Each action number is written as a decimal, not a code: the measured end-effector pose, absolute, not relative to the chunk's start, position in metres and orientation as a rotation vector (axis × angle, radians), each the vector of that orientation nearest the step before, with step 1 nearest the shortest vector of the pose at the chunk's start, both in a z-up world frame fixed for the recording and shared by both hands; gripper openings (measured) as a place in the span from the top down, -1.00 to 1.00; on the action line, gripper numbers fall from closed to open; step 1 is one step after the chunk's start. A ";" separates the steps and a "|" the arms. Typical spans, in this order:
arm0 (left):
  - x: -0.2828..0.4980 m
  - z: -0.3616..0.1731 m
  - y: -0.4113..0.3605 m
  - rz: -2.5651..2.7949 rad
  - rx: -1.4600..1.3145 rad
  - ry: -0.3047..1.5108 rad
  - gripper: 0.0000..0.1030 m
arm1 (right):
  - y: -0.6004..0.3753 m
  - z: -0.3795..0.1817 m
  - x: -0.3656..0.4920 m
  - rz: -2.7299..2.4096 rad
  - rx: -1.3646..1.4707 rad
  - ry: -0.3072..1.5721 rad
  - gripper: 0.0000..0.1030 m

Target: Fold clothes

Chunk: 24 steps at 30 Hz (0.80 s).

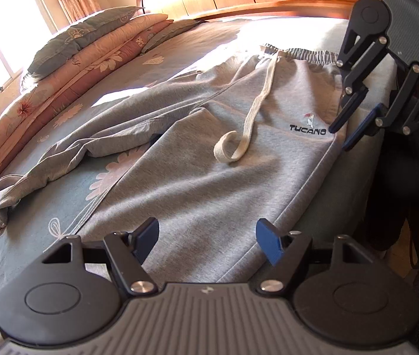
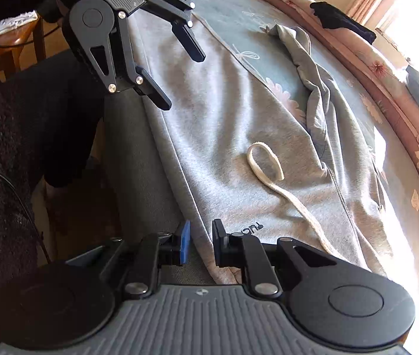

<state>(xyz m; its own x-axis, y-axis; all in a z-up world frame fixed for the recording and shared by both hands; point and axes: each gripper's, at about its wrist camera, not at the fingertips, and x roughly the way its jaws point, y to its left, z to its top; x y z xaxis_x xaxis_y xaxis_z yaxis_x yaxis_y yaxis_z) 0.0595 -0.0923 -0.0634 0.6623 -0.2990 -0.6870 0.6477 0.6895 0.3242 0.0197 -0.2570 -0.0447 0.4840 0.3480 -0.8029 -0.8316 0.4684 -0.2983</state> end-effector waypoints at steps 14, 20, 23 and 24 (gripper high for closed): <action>0.139 -0.099 -0.086 -0.566 0.227 0.850 -0.43 | -0.251 0.004 0.134 0.587 -0.511 0.661 0.43; 0.125 -0.112 -0.080 -0.590 0.219 0.815 -0.60 | -0.209 -0.032 0.237 0.562 -0.548 0.758 0.08; 0.126 -0.111 -0.077 -0.607 0.207 0.813 -0.64 | -0.191 -0.060 0.269 0.578 -0.614 0.835 0.08; 0.126 -0.111 -0.076 -0.615 0.199 0.812 -0.67 | -0.186 -0.069 0.277 0.584 -0.639 0.858 0.17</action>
<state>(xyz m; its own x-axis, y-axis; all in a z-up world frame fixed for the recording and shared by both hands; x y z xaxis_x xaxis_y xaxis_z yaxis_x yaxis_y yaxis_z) 0.1263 -0.0761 -0.1113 0.5262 -0.4363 -0.7299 0.5841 0.8093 -0.0626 0.2774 -0.1859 -0.0687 0.5250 0.2077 -0.8254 -0.6913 0.6698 -0.2710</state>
